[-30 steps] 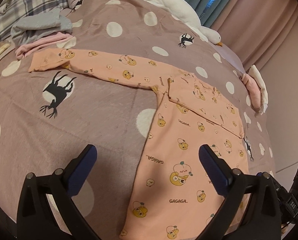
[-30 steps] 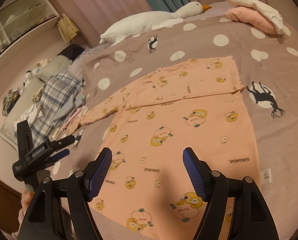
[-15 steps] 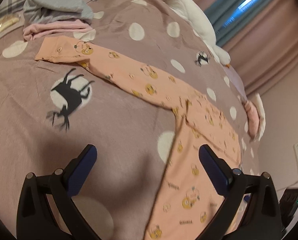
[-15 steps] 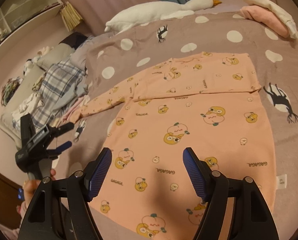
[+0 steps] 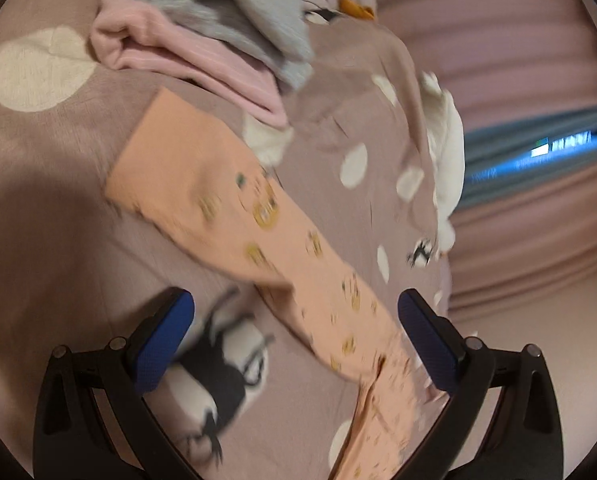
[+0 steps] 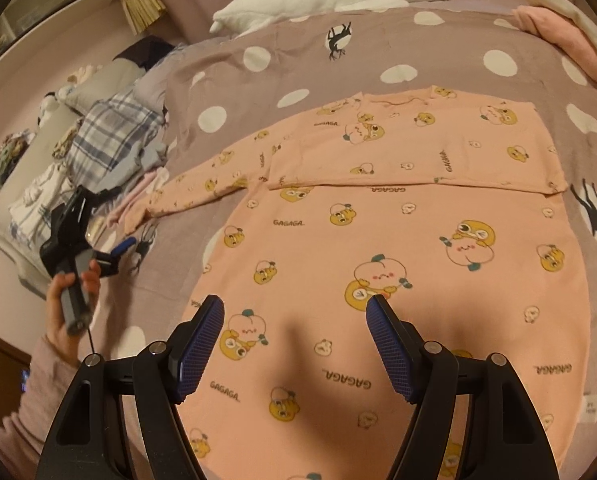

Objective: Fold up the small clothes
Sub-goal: 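Grasp the cuff of the other sleeve with the left gripper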

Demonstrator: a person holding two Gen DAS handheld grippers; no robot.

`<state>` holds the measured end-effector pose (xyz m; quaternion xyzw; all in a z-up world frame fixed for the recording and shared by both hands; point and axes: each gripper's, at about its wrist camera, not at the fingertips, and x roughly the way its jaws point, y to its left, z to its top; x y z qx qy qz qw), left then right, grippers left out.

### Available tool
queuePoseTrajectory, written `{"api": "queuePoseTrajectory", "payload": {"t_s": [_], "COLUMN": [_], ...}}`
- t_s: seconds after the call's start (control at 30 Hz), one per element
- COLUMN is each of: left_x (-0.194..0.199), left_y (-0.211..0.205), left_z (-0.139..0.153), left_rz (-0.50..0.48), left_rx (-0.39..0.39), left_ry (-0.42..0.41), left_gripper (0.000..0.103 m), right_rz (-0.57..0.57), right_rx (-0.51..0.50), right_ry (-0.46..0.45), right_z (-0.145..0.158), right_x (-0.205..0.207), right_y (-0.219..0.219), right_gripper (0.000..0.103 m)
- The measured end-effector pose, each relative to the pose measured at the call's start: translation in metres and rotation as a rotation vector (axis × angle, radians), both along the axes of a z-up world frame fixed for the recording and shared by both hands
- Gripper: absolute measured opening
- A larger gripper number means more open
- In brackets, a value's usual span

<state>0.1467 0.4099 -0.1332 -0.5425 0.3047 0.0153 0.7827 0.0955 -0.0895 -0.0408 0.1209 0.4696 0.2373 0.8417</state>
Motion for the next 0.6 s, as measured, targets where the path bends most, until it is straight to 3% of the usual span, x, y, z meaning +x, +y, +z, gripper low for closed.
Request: {"api": "queuePoseTrajectory", "payload": {"t_s": [0.1, 0.2, 0.33, 0.43, 0.5, 0.6], "left_x": [0.003, 0.012, 0.023, 0.03, 0.032, 0.028], "left_y": [0.017, 0.024, 0.031, 0.033, 0.033, 0.034], "left_z": [-0.007, -0.003, -0.005, -0.005, -0.009, -0.011], "left_rz": [0.052, 0.072, 0.128, 0.156, 0.166, 0.167], "left_rx": [-0.059, -0.051, -0.023, 0.026, 0.046, 0.084], "left_ry": [-0.033, -0.043, 0.01, 0.085, 0.126, 0.198], "left_gripper": [0.102, 0.102, 0.094, 0.068, 0.041, 0.017], "right_rz": [0.004, 0.003, -0.002, -0.008, -0.013, -0.024], "right_rx": [-0.004, -0.003, -0.002, -0.005, -0.004, 0.009], "right_ry": [0.01, 0.024, 0.043, 0.045, 0.046, 0.057], "right_z": [-0.004, -0.008, -0.014, -0.015, -0.017, -0.019], "right_x": [0.006, 0.01, 0.012, 0.012, 0.012, 0.013], "right_y": [0.001, 0.002, 0.001, -0.002, -0.005, -0.011], "right_gripper": [0.074, 0.074, 0.074, 0.074, 0.074, 0.074]}}
